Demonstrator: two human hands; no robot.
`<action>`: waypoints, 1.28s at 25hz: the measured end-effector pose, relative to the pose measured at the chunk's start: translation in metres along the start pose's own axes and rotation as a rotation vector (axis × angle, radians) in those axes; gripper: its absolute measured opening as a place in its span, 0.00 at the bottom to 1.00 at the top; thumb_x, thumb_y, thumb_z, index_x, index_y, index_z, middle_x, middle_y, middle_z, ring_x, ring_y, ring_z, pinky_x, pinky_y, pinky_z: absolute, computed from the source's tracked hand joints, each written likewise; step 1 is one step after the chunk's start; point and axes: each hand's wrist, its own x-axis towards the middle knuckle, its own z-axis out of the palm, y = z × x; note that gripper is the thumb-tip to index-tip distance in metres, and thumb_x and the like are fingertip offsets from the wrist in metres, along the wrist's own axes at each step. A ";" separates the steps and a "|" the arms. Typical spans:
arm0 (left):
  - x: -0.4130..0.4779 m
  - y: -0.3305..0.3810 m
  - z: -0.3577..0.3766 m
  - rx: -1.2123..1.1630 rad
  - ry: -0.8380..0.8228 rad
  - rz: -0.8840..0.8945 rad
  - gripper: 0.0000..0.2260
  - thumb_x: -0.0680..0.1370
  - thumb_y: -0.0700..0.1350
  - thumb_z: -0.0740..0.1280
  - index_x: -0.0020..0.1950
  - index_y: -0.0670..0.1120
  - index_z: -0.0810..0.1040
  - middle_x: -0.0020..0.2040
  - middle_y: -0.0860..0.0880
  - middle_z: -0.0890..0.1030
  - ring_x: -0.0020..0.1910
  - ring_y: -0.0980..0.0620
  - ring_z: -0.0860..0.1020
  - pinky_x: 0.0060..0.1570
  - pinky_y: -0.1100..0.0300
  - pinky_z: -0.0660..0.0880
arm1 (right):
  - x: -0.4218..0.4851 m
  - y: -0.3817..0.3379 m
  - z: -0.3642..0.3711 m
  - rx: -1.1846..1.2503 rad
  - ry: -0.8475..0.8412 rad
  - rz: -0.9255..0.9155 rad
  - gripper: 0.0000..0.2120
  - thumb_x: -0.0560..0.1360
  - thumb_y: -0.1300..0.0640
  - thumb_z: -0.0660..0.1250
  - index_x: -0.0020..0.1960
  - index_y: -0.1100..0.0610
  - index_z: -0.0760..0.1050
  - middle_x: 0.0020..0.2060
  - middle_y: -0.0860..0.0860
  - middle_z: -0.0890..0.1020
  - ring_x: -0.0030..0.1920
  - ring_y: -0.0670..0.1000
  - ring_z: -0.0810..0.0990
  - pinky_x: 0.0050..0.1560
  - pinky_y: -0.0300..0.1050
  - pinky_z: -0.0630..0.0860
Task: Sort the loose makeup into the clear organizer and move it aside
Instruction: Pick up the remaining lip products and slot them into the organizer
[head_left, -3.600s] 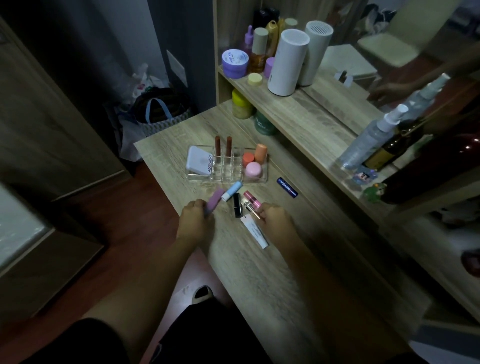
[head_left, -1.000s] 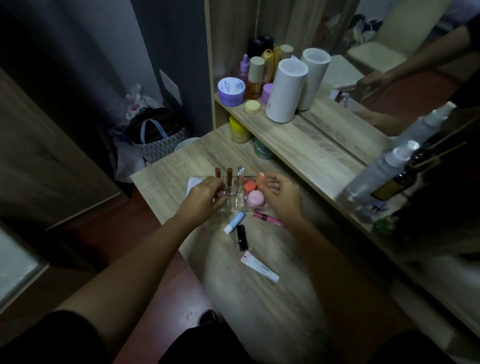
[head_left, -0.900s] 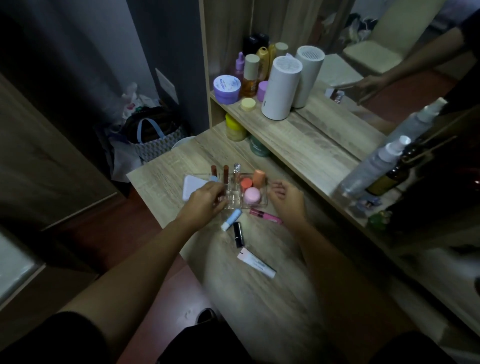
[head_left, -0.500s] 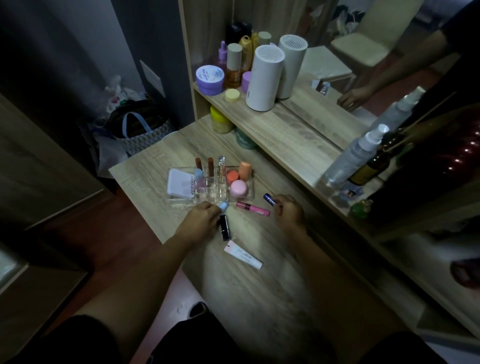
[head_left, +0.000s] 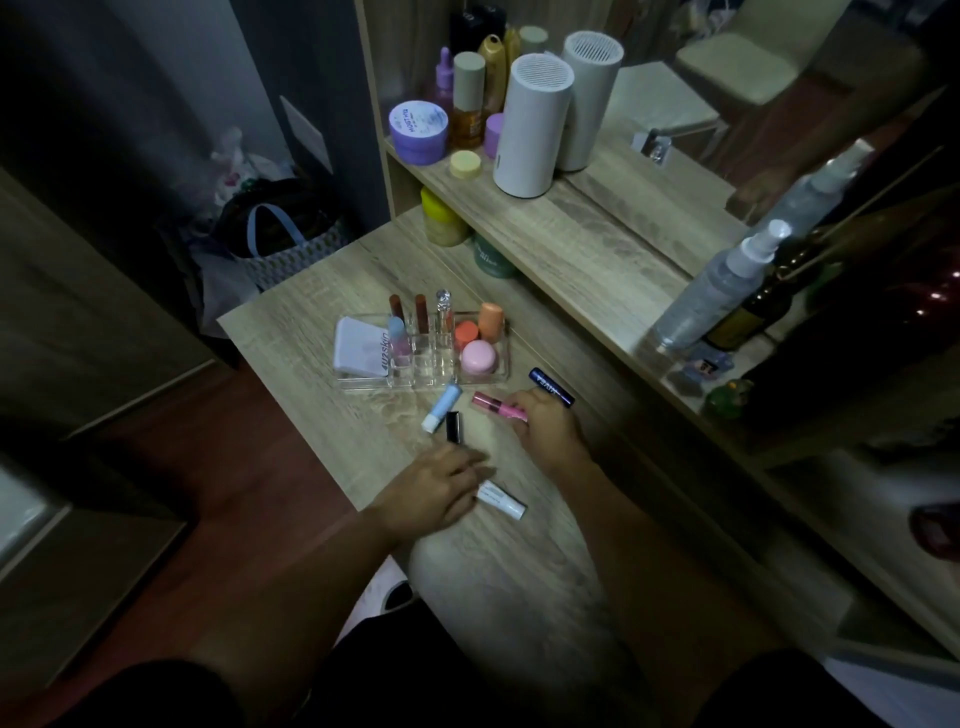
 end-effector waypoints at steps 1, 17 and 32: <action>0.000 0.003 0.002 0.015 -0.020 0.028 0.14 0.73 0.43 0.71 0.57 0.42 0.80 0.54 0.43 0.84 0.49 0.47 0.82 0.51 0.56 0.79 | -0.001 -0.001 -0.002 -0.004 -0.011 -0.001 0.13 0.75 0.64 0.64 0.60 0.59 0.75 0.56 0.56 0.78 0.57 0.56 0.76 0.61 0.50 0.74; -0.006 -0.001 -0.015 -0.050 -0.069 -0.101 0.14 0.76 0.42 0.67 0.60 0.38 0.76 0.52 0.38 0.79 0.46 0.42 0.81 0.44 0.54 0.80 | -0.025 0.007 0.000 0.457 -0.031 0.218 0.11 0.75 0.61 0.66 0.58 0.59 0.75 0.47 0.56 0.83 0.47 0.53 0.82 0.52 0.48 0.79; 0.029 -0.027 -0.065 -0.443 0.033 -0.535 0.06 0.77 0.43 0.66 0.47 0.43 0.82 0.38 0.43 0.84 0.36 0.51 0.78 0.37 0.66 0.69 | -0.030 -0.003 0.007 0.757 -0.149 0.209 0.14 0.75 0.60 0.68 0.60 0.59 0.76 0.50 0.53 0.84 0.52 0.49 0.82 0.53 0.42 0.78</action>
